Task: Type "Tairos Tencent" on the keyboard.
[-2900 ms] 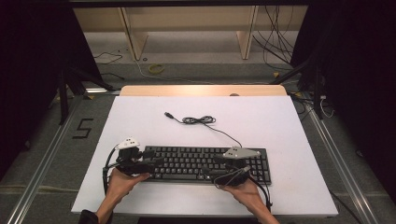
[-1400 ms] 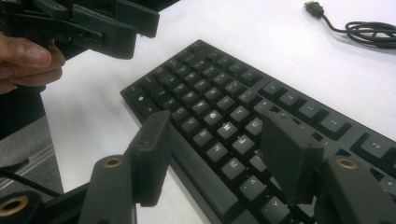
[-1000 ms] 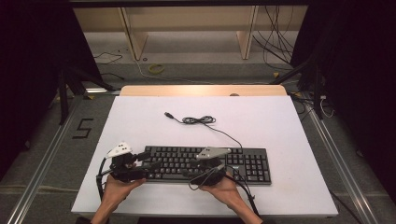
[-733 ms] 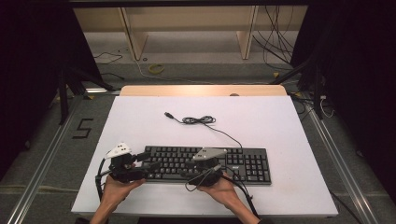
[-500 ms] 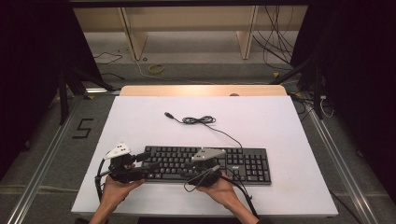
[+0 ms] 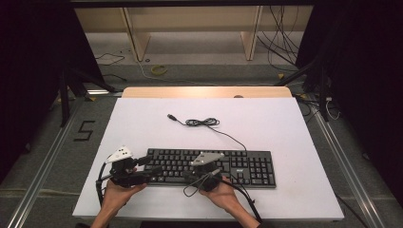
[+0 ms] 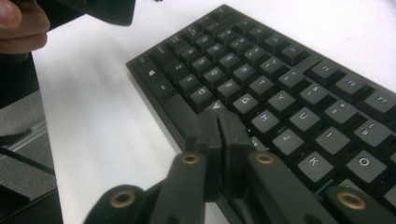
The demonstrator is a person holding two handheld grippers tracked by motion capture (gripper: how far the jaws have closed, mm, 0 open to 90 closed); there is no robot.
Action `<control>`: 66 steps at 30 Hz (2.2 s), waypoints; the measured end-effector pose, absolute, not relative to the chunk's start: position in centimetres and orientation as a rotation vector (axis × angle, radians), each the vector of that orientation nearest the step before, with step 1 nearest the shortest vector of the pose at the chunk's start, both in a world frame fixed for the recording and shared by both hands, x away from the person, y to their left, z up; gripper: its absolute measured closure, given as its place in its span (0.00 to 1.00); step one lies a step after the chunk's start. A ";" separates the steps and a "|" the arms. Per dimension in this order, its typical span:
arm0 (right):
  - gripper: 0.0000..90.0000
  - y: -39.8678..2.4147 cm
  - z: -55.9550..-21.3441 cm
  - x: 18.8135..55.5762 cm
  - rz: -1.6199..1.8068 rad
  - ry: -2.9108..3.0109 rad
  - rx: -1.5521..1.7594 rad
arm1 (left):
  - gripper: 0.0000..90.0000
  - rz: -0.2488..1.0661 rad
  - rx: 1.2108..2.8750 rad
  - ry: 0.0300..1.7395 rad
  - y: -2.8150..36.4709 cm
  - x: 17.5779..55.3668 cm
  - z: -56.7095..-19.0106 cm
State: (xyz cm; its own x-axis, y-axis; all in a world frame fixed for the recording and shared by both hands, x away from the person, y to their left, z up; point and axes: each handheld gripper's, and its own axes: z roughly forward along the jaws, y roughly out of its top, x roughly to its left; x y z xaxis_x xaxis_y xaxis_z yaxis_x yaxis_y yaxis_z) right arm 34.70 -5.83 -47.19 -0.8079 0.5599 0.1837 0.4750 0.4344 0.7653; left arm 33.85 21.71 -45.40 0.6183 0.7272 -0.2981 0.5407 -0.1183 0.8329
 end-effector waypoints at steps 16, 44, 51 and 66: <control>1.00 -5.1 -48.4 34.9 1.234 2.613 0.917 | 0.34 0.218 1.792 1.033 21.9 33.8 -45.5; 0.66 -7.0 -45.9 36.6 1.384 2.510 1.017 | 0.43 0.260 1.828 1.115 22.6 34.3 -46.0; 0.54 -6.8 -45.2 37.3 1.376 2.493 1.024 | 0.57 0.265 1.878 1.130 22.6 34.4 -46.2; 0.47 -5.3 -45.0 38.6 1.346 2.504 1.013 | 0.91 0.274 1.950 1.073 22.5 34.2 -46.4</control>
